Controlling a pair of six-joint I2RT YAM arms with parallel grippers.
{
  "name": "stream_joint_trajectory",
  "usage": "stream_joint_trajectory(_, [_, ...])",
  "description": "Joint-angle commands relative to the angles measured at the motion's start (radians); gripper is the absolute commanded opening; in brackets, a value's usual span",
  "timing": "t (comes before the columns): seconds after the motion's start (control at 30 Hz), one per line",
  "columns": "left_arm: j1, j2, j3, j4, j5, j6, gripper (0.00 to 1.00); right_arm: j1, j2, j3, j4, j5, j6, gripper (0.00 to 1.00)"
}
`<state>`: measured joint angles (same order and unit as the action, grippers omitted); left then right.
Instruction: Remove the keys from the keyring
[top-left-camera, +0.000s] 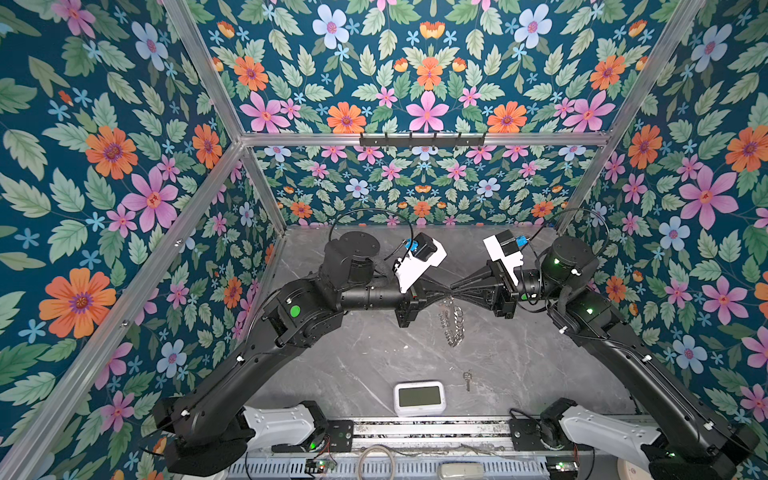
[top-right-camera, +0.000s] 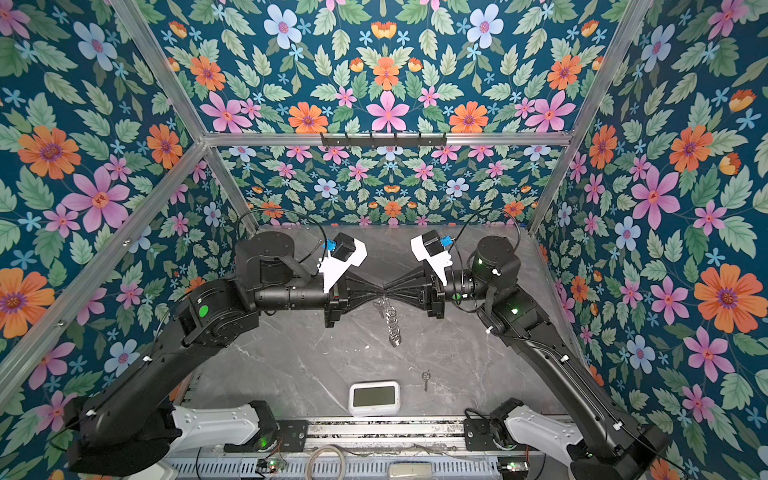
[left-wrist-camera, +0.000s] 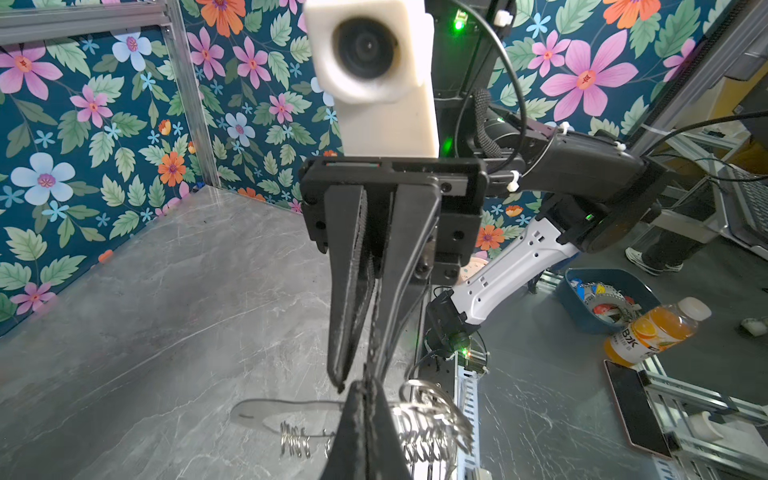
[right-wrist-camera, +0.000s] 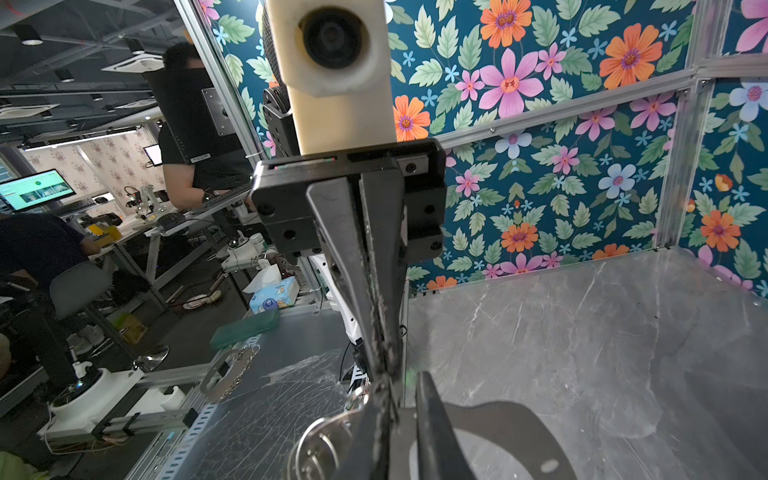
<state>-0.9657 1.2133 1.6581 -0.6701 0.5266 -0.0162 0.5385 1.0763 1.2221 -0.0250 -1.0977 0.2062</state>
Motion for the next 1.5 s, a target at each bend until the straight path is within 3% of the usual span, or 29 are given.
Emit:
stream_joint_trajectory(0.0, [-0.002,0.014,0.011,-0.002,0.048,0.02,0.0,0.003,0.01,0.013,0.031,-0.013,-0.004,0.08])
stream_joint_trajectory(0.17, [-0.002,0.009,0.014,0.01,0.033,0.016,0.0,0.003,0.011,0.004,0.036,-0.017,-0.004,0.0])
stream_joint_trajectory(0.33, [-0.003,0.011,0.015,0.028,0.026,0.002,0.0,0.003,-0.005,-0.035,0.142,0.002,0.064,0.0])
stream_joint_trajectory(0.53, [-0.002,-0.04,-0.059,0.08,-0.011,-0.019,0.28,0.001,-0.032,-0.051,0.2,0.062,0.088,0.0])
stream_joint_trajectory(0.73, [-0.002,-0.149,-0.195,0.212,-0.083,-0.05,0.4,0.001,-0.039,-0.058,0.241,0.095,0.115,0.0])
stream_joint_trajectory(0.83, [-0.002,-0.16,-0.219,0.237,-0.075,-0.053,0.41,0.0,-0.037,-0.056,0.25,0.093,0.12,0.0])
stream_joint_trajectory(1.17, [-0.002,-0.124,-0.237,0.257,-0.076,-0.017,0.38,0.001,-0.03,-0.055,0.296,0.081,0.148,0.0])
stream_joint_trajectory(1.43, [-0.002,-0.116,-0.245,0.268,-0.063,-0.022,0.01,0.0,-0.032,-0.06,0.314,0.105,0.157,0.0])
stream_joint_trajectory(1.47, [-0.002,-0.113,-0.245,0.267,-0.061,-0.024,0.0,0.0,-0.032,-0.061,0.318,0.109,0.16,0.0])
